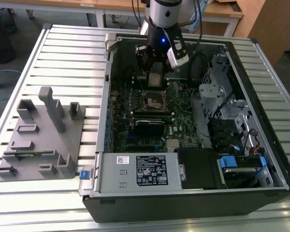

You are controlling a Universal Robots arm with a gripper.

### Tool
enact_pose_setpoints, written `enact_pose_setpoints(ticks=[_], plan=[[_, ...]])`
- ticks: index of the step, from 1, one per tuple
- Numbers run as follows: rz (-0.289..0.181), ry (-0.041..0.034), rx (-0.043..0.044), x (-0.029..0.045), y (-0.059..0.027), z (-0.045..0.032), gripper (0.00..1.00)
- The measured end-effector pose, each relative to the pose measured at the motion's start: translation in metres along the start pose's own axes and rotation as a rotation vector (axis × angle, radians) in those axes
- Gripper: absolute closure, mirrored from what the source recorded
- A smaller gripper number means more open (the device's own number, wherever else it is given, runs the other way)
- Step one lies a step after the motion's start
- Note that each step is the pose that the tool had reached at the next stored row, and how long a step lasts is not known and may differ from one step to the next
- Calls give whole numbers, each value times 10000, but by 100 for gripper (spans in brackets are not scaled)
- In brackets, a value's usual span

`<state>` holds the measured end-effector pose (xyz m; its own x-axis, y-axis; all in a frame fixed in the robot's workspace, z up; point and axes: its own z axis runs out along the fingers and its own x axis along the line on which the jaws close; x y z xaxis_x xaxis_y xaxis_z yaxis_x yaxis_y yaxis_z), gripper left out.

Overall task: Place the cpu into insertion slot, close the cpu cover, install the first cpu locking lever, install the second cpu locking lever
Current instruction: 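Place the cpu into insertion slot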

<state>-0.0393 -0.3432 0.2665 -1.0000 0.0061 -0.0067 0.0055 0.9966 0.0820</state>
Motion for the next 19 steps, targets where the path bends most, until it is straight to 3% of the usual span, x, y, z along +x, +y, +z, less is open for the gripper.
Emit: enact_pose_setpoints(ticks=[6, 12, 19], plan=[[0, -1, 6, 1, -8, 107, 46], [7, -1, 10, 1, -9, 114, 46], [1109, -91, 17, 1, -11, 142, 46]])
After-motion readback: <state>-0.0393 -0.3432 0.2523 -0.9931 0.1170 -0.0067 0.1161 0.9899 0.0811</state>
